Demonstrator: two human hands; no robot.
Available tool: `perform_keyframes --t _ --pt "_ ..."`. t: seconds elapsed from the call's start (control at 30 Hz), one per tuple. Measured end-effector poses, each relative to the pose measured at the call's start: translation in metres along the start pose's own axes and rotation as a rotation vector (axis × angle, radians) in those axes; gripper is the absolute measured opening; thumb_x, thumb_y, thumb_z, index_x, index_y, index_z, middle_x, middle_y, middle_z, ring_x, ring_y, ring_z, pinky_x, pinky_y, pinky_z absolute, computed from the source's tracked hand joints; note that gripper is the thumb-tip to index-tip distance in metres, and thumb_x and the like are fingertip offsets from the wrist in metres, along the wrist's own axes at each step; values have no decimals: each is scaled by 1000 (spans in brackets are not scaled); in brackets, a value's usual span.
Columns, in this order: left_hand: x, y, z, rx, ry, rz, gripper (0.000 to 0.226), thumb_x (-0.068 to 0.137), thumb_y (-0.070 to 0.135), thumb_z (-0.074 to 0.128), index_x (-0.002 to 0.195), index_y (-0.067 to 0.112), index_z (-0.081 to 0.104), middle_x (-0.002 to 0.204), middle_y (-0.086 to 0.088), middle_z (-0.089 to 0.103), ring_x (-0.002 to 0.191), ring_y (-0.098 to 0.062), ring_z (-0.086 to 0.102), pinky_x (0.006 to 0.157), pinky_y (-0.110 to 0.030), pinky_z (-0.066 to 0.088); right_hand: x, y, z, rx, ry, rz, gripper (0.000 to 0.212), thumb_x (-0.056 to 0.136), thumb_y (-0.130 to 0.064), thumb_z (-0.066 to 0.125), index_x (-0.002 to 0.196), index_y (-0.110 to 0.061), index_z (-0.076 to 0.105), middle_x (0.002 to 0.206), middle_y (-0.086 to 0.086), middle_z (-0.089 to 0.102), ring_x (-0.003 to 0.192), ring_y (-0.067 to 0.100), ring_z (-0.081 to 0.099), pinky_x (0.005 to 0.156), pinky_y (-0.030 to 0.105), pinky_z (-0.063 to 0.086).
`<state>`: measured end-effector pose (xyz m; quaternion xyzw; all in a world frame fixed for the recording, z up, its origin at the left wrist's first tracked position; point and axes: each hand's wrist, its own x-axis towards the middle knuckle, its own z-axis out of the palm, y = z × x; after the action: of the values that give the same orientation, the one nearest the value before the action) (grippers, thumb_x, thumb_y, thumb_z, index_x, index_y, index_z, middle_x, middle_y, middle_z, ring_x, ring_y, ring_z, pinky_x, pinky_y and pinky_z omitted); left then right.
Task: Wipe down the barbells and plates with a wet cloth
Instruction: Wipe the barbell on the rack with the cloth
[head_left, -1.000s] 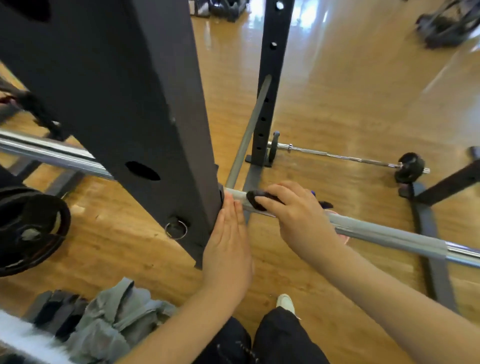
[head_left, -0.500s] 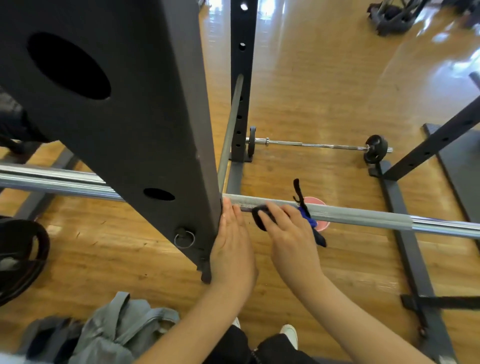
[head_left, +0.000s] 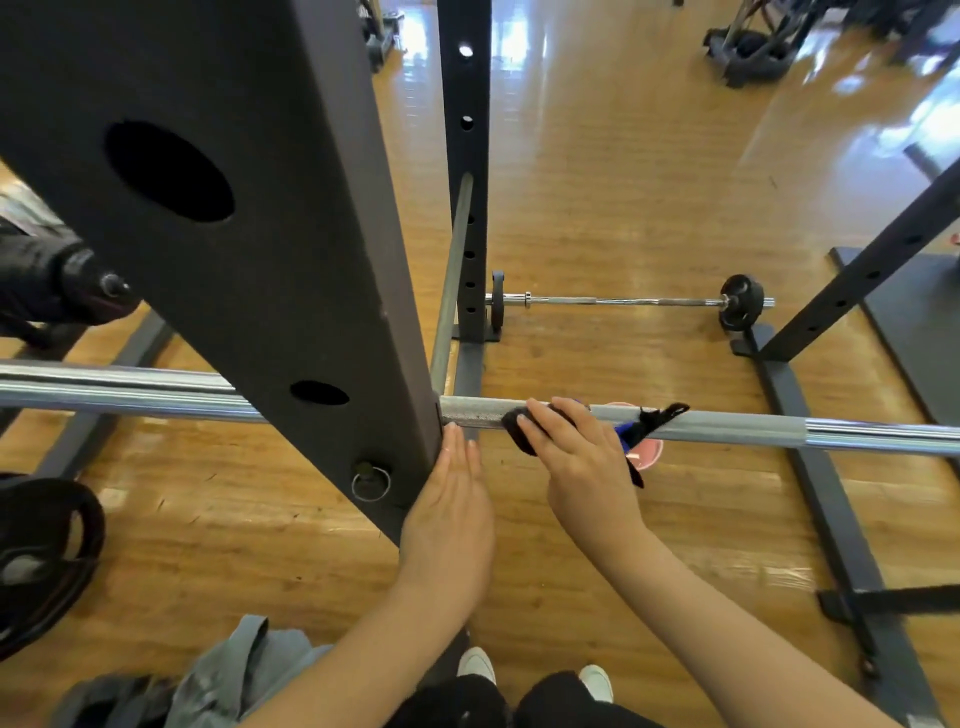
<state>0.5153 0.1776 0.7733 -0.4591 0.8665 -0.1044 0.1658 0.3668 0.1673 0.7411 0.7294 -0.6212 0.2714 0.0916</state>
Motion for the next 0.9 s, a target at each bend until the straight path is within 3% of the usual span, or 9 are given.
perform_keyframes --t 0.13,0.2,0.27,0.33,0.43,0.57,0.67,0.8,0.9 --pt "2 3 4 -87 50 -55 76 98 24 32 133 -16 -23 143 -34 -26 130 -41 -32 94 -43 -36 11 -17 -4 78 62 21 31 80 0 54 107 0 69 112 12 68 108 28 49 80 48 54" --pt "4 4 7 -128 162 -88 84 87 30 51 140 -16 5 148 -35 0 140 -40 -5 104 -43 -33 22 -33 6 110 25 -79 30 84 -8 54 109 0 68 115 12 66 111 26 47 85 44 53" --pt "5 3 4 -173 89 -99 84 70 32 68 134 -12 37 139 -30 42 138 -37 26 114 -41 -19 26 -35 14 93 -24 -107 36 86 -16 44 108 -3 69 116 9 66 113 22 45 90 36 48" --pt "5 3 6 -180 126 -93 85 66 28 71 133 -11 36 137 -29 44 136 -37 24 117 -41 -9 22 -23 12 26 -41 -80 38 83 -13 41 106 -7 71 114 5 67 109 20 45 86 30 38" --pt "7 2 12 -261 153 -87 87 55 15 78 129 -16 44 136 -35 41 132 -41 36 116 -39 3 6 -6 0 -49 25 -7 40 80 -9 41 104 -9 73 111 4 69 104 21 47 77 35 46" --pt "8 4 12 -301 133 -88 80 54 16 75 124 -14 52 130 -32 50 127 -39 45 118 -38 0 21 -22 6 83 66 22 37 82 -11 42 101 -4 72 107 6 69 103 22 47 80 36 49" --pt "7 3 14 -287 77 -32 56 51 19 74 101 -5 71 105 -24 67 112 -34 60 119 -36 -4 36 -45 21 78 -22 -84 38 85 -18 42 104 -3 71 111 7 68 108 22 45 85 33 48" --pt "5 -2 17 -301 63 -17 73 47 22 83 108 -12 64 112 -28 64 115 -35 58 117 -36 4 35 -32 18 41 -58 -206 37 86 -19 42 105 -5 71 112 5 69 110 20 42 102 24 27" --pt "3 -5 17 -276 146 -33 80 56 19 77 122 -17 48 125 -32 54 124 -39 49 117 -38 5 26 -13 9 81 -45 -163 35 88 -17 42 104 -6 72 109 3 69 109 16 42 106 14 16"
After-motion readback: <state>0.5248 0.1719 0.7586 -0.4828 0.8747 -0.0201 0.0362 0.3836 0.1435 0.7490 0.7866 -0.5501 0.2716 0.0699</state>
